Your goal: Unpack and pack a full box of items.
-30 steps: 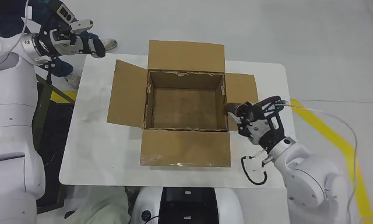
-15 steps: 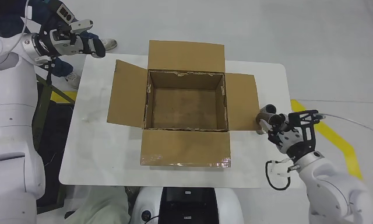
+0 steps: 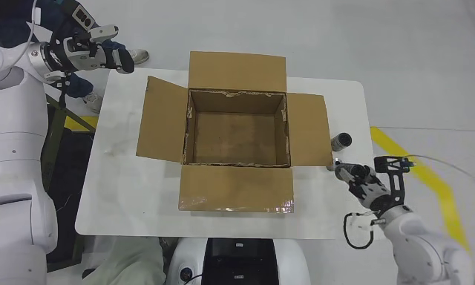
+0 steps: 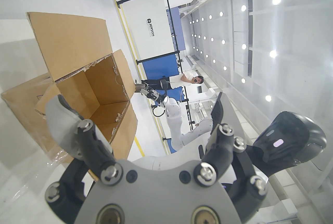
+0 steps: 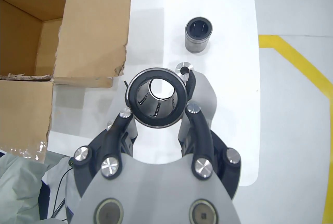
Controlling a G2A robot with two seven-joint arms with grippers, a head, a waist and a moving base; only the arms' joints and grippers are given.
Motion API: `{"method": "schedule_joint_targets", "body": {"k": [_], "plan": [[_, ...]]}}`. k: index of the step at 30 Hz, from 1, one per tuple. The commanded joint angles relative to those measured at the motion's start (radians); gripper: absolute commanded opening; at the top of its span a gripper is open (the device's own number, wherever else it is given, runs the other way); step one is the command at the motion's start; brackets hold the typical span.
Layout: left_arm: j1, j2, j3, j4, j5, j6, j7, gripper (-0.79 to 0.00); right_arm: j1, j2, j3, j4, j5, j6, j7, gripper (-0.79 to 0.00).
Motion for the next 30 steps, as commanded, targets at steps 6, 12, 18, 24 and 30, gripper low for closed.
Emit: {"method": "schedule_joint_targets", "body": {"k": [6,12,18,24,30], "plan": [[0.0,0.0,0.0,0.0,0.0,0.0,0.0,0.0,0.007,0.003,-0.032,0.071,-0.024,0.035,-0.017,-0.785],[0.0,0.0,0.0,0.0,0.0,0.0,0.0,0.0,0.025,0.004,-0.088,0.132,-0.056,0.069,-0.032,-0.785],[0.0,0.0,0.0,0.0,0.0,0.0,0.0,0.0,0.056,0.005,-0.132,0.197,-0.094,0.113,-0.044,-0.785],[0.0,0.0,0.0,0.0,0.0,0.0,0.0,0.0,0.088,0.006,-0.16,0.252,-0.109,0.145,-0.063,-0.785],[0.0,0.0,0.0,0.0,0.0,0.0,0.0,0.0,0.113,0.006,-0.175,0.293,-0.122,0.182,-0.081,-0.785]]}}
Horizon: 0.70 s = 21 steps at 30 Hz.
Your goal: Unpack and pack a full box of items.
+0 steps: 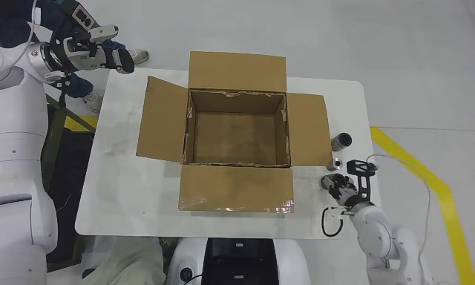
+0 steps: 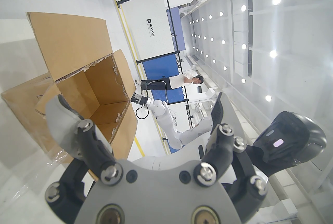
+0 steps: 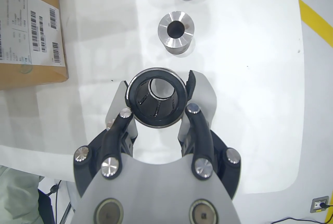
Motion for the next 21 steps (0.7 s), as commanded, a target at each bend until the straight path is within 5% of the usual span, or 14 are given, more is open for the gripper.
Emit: {"method": "schedule_joint_targets", "body": {"k": [1,4,7,10,14,17,21], "plan": [[0.0,0.0,0.0,0.0,0.0,0.0,0.0,0.0,0.006,0.0,-0.004,0.01,-0.004,0.009,-0.005,-0.785],[0.0,0.0,0.0,0.0,0.0,0.0,0.0,0.0,0.017,0.001,-0.012,0.028,-0.007,0.018,-0.012,-0.785],[0.0,0.0,0.0,0.0,0.0,0.0,0.0,0.0,0.028,0.001,-0.016,0.047,-0.005,0.024,-0.018,-0.686],[0.0,0.0,0.0,0.0,0.0,0.0,0.0,0.0,0.038,0.003,-0.021,0.056,-0.004,0.023,-0.015,-0.486],[0.0,0.0,0.0,0.0,0.0,0.0,0.0,0.0,0.051,0.006,-0.023,0.055,-0.014,0.012,0.009,-0.342],[0.0,0.0,0.0,0.0,0.0,0.0,0.0,0.0,0.058,0.008,-0.027,0.056,-0.017,0.009,0.023,-0.037],[0.0,0.0,0.0,0.0,0.0,0.0,0.0,0.0,0.059,0.01,-0.031,0.049,-0.015,0.009,0.024,0.0]]}}
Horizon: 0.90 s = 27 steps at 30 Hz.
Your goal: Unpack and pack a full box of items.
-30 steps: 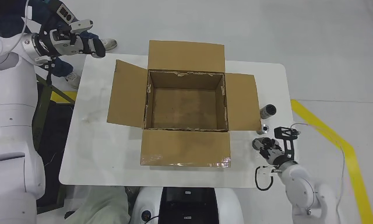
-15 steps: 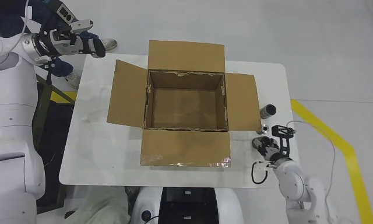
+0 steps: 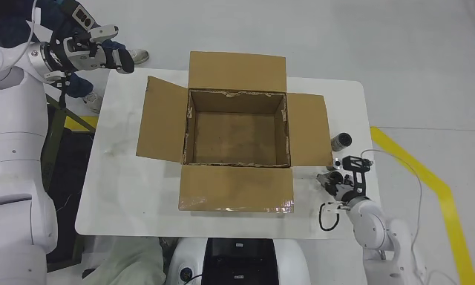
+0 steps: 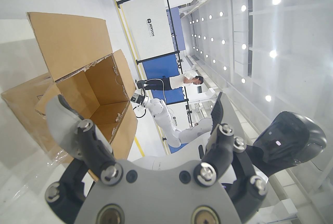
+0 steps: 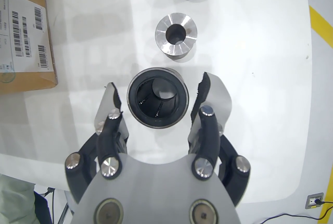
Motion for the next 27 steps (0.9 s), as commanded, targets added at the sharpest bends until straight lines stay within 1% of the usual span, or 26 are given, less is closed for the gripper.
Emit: {"method": "schedule_joint_targets", "body": {"k": [1,4,7,15,19,23,27], "plan": [[0.0,0.0,0.0,0.0,0.0,0.0,0.0,0.0,-0.003,0.001,0.0,-0.008,-0.002,0.0,-0.001,0.0],[0.0,0.0,0.0,0.0,0.0,0.0,0.0,0.0,-0.02,0.003,0.008,-0.037,-0.008,0.003,-0.005,0.0],[0.0,0.0,0.0,0.0,0.0,0.0,0.0,0.0,-0.059,0.006,0.029,-0.095,-0.007,0.009,-0.018,0.0],[0.0,0.0,0.0,0.0,0.0,0.0,0.0,0.0,-0.221,0.011,0.108,-0.298,0.01,-0.01,-0.067,0.0],[0.0,0.0,0.0,0.0,0.0,0.0,0.0,0.0,-0.298,0.012,0.132,-0.382,-0.01,-0.009,-0.1,0.0],[0.0,0.0,0.0,0.0,0.0,0.0,0.0,0.0,-0.339,0.012,0.142,-0.412,-0.012,-0.009,-0.12,0.0],[0.0,0.0,0.0,0.0,0.0,0.0,0.0,0.0,-0.324,0.013,0.137,-0.374,0.014,-0.031,-0.117,0.0]]}}
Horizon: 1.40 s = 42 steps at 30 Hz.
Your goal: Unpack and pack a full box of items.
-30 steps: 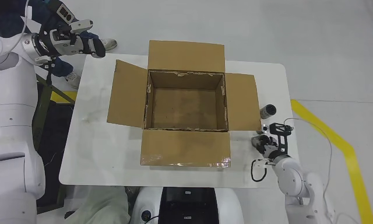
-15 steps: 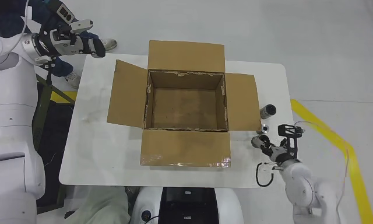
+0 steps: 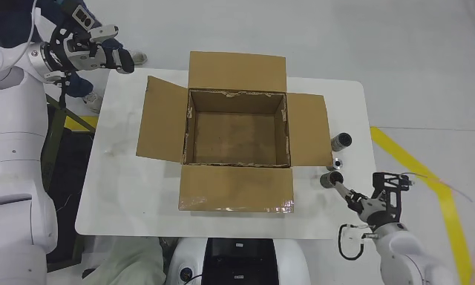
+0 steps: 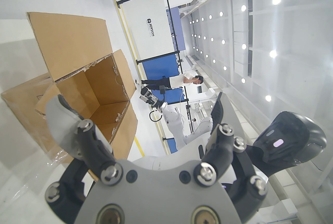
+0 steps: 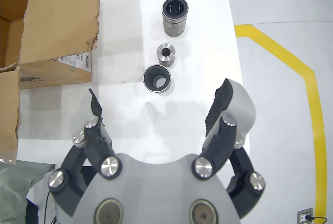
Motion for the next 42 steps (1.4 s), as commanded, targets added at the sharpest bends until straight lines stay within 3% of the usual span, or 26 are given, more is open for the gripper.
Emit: {"method": "schedule_joint_targets", "body": {"k": [1,19,34,36,42], "plan": [[0.0,0.0,0.0,0.0,0.0,0.0,0.0,0.0,0.022,0.001,-0.008,0.027,0.025,-0.02,0.007,0.0],[0.0,0.0,0.0,0.0,0.0,0.0,0.0,0.0,0.233,0.009,-0.09,0.262,0.012,-0.009,0.095,0.0],[0.0,0.0,0.0,0.0,0.0,0.0,0.0,0.0,0.328,0.011,-0.159,0.371,-0.066,0.058,0.131,0.0],[0.0,0.0,0.0,0.0,0.0,0.0,0.0,0.0,0.335,0.011,-0.168,0.38,-0.065,0.067,0.131,-0.058],[0.0,0.0,0.0,0.0,0.0,0.0,0.0,0.0,0.341,0.011,-0.178,0.394,-0.069,0.077,0.125,-0.357]]}}
